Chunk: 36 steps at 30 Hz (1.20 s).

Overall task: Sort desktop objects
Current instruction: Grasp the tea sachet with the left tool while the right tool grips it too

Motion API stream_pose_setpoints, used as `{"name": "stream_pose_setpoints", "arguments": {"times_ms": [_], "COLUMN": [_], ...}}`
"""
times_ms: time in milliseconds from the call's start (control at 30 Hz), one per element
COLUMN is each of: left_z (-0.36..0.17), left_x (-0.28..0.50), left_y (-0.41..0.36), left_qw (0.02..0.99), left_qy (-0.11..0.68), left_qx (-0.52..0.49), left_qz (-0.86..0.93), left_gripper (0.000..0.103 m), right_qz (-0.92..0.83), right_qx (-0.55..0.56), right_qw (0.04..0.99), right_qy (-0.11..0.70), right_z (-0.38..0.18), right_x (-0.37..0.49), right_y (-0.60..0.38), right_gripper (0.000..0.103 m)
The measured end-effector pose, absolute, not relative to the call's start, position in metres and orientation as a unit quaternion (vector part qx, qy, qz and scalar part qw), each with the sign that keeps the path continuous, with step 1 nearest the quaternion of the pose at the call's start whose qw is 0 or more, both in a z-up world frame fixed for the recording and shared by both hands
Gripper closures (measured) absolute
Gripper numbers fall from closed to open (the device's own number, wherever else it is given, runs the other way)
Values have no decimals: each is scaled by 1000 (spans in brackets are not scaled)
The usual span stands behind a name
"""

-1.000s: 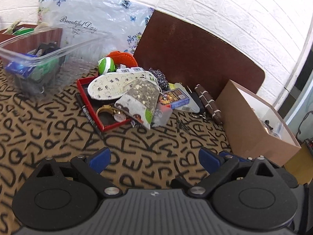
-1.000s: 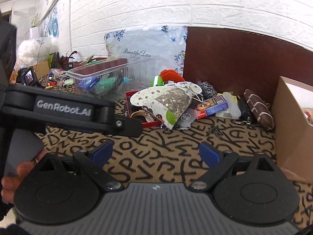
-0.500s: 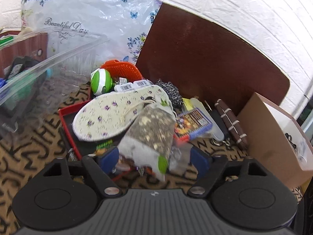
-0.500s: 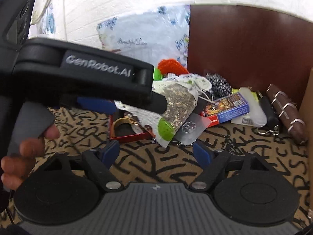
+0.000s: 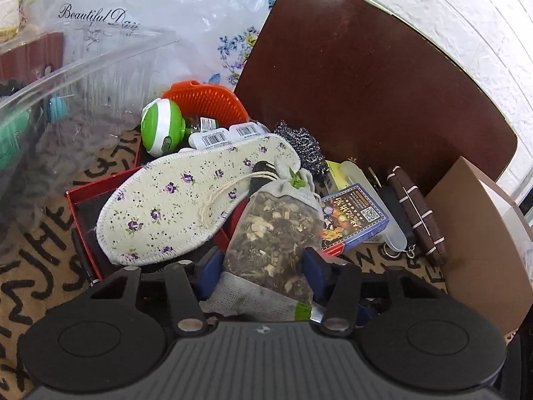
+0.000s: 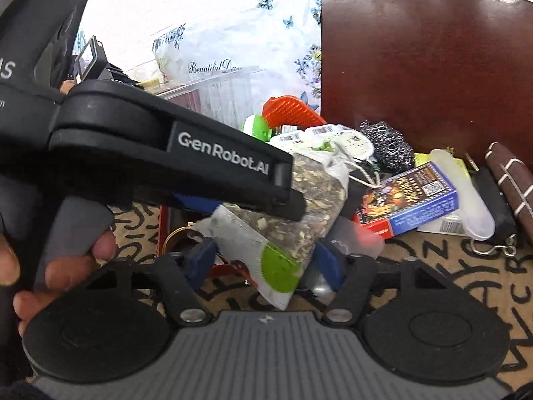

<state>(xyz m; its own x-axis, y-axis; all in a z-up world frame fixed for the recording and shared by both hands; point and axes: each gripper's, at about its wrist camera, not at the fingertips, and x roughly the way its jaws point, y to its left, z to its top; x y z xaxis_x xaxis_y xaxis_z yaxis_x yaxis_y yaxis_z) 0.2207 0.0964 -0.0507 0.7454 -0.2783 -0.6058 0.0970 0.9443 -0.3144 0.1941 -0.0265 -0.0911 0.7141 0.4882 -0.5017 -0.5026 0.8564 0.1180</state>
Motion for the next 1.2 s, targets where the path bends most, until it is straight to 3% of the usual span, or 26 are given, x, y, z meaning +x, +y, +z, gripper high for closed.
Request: {"name": "stream_pose_setpoints", "arguments": {"times_ms": [67, 233, 567, 733, 1100, 1167, 1200], "left_z": [-46, -38, -21, -36, -61, -59, -59], "left_x": [216, 196, 94, 46, -4, -3, -2], "left_y": [92, 85, 45, 31, -17, -23, -25], "left_qw": [928, 927, 923, 904, 883, 886, 888], "left_qy": [339, 339, 326, 348, 396, 397, 396], "left_qx": [-118, -127, -149, -190, -157, -139, -134], "left_qz": [-100, -100, -138, -158, -197, -193, -192], "left_gripper": [57, 59, 60, 60, 61, 57, 50], "right_qz": [271, 276, 284, 278, 239, 235, 234], "right_qx": [-13, -12, -15, -16, 37, 44, 43], "right_qw": [925, 920, 917, 916, 915, 915, 915], "right_qy": [267, 277, 280, 289, 323, 324, 327], "right_z": [-89, -76, -46, -49, -75, -79, -81], "right_x": [192, 175, 80, 20, -64, -66, -66], "right_y": [-28, -32, -85, -112, -169, -173, -173], "right_gripper": [57, 64, 66, 67, 67, 62, 58]}}
